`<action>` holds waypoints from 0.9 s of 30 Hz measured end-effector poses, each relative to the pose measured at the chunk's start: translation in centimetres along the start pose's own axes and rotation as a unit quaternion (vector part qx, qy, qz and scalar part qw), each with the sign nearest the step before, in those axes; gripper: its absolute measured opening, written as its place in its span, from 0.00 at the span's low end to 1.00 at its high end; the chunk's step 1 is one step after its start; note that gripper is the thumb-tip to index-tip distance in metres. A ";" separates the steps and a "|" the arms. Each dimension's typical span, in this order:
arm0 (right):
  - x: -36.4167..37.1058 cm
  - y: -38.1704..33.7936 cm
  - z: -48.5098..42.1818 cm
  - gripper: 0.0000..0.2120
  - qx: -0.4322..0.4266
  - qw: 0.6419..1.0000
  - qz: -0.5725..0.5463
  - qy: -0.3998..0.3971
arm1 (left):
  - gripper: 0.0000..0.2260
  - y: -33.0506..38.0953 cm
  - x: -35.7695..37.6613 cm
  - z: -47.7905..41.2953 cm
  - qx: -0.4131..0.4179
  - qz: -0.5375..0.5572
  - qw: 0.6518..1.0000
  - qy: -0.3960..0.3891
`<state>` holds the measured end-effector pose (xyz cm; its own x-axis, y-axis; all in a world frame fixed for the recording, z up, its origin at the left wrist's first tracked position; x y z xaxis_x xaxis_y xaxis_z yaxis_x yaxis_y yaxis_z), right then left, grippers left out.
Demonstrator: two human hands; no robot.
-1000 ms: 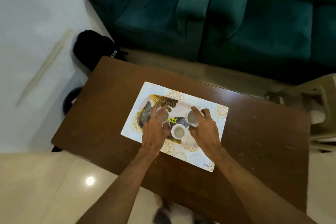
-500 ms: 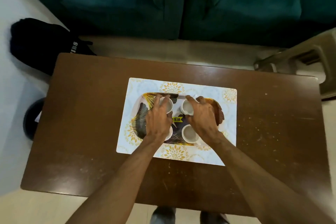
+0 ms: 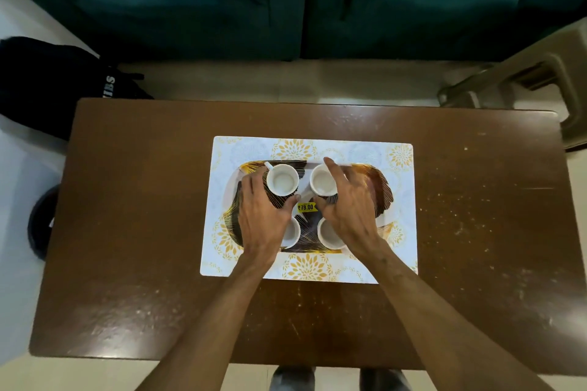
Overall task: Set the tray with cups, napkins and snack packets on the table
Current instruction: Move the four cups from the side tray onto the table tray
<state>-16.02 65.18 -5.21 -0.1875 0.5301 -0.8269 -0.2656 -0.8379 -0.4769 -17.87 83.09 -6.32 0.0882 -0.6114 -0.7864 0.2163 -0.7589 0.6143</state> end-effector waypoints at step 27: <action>0.5 0.6 0.3 0.30 0.113 0.980 -0.141 0.088 | 0.30 0.5 0.6 -0.4 -0.032 0.060 0.997 0.037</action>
<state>-16.60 64.96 -5.84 0.0829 0.6889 -0.7201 -0.4896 -0.6012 -0.6315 -17.35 82.42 -6.54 0.1886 -0.6772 -0.7112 0.2608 -0.6636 0.7011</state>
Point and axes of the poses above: each hand's wrist, its own z-axis away from the middle knuckle, its own x-axis out of the palm, y = z × x, the point moved 5 cm from there along -z, towards the middle knuckle, and after that the axes turned 7 degrees about x, right-handed, at the moved point
